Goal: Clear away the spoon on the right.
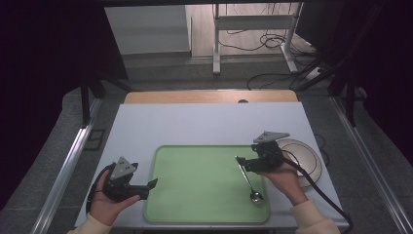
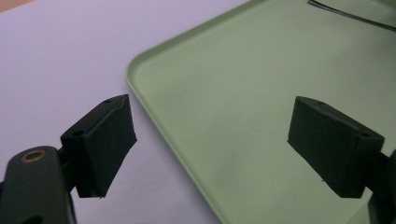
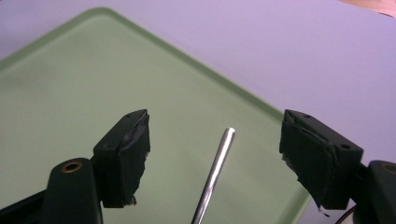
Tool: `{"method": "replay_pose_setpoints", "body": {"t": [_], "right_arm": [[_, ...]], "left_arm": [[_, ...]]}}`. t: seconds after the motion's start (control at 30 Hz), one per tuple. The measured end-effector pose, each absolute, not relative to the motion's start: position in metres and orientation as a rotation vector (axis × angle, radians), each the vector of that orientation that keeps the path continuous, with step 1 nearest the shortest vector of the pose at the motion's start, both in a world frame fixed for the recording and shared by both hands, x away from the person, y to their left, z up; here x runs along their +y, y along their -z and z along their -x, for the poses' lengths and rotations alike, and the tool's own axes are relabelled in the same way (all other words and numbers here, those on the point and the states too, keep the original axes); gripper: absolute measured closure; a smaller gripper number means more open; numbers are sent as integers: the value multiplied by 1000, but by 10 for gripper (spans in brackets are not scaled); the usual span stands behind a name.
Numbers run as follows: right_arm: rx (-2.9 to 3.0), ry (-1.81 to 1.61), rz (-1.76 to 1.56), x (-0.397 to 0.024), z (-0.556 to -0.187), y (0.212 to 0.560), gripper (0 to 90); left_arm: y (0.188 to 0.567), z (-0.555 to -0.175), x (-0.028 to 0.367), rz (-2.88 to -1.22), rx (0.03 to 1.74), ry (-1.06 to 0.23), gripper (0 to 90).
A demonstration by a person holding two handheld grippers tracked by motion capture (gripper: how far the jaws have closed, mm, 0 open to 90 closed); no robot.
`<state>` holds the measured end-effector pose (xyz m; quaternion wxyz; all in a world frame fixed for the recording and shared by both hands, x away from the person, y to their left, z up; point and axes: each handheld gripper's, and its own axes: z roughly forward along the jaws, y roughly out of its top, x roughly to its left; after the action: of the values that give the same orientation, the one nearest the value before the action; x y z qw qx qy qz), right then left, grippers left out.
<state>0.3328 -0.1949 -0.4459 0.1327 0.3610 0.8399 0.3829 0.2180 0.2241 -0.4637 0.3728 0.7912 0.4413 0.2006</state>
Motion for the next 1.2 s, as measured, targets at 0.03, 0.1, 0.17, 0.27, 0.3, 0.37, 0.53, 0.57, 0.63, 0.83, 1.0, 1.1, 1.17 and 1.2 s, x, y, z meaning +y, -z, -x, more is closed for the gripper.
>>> {"method": "replay_pose_setpoints", "body": {"t": [0.03, 0.1, 0.17, 0.27, 0.3, 0.37, 0.53, 0.57, 0.63, 0.83, 1.0, 1.1, 1.17, 1.2], "right_arm": [[2431, -1122, -1039, -196, -333, 445, 240], [2417, -1139, -1011, -199, -333, 444, 238], [2403, -1163, -1011, -202, -332, 441, 237], [2373, -1201, -1009, -210, -330, 433, 236], [2360, -1212, -1007, -213, -329, 429, 236], [2337, -1240, -1018, -219, -327, 422, 235], [2273, -1292, -1053, -236, -315, 412, 233], [2256, -1302, -1059, -240, -311, 410, 233], [2235, -1309, -1059, -248, -302, 409, 230], [2196, -1342, -1028, -278, -276, 413, 213], [2142, -1388, -1099, -302, -269, 419, 213], [2118, -1403, -1143, -309, -269, 423, 213], [2122, -1390, -1138, -309, -269, 424, 212], [2127, -1387, -1133, -309, -269, 424, 212]], "left_arm": [[464, -218, 225, -2023, 1135, -515, 148], [464, -217, 227, -2018, 1144, -516, 149], [463, -217, 228, -2018, 1142, -523, 148], [463, -218, 227, -2014, 1134, -528, 149], [463, -218, 227, -2018, 1132, -529, 148], [464, -217, 227, -2021, 1130, -526, 148], [464, -215, 229, -2022, 1131, -532, 148], [463, -215, 229, -2020, 1128, -535, 148], [462, -214, 229, -2019, 1124, -540, 148], [461, -215, 229, -2016, 1126, -549, 148], [462, -220, 231, -2017, 1141, -547, 148], [463, -221, 230, -2020, 1143, -545, 148], [463, -222, 229, -2022, 1139, -545, 148], [463, -222, 229, -2024, 1138, -545, 147]]}}
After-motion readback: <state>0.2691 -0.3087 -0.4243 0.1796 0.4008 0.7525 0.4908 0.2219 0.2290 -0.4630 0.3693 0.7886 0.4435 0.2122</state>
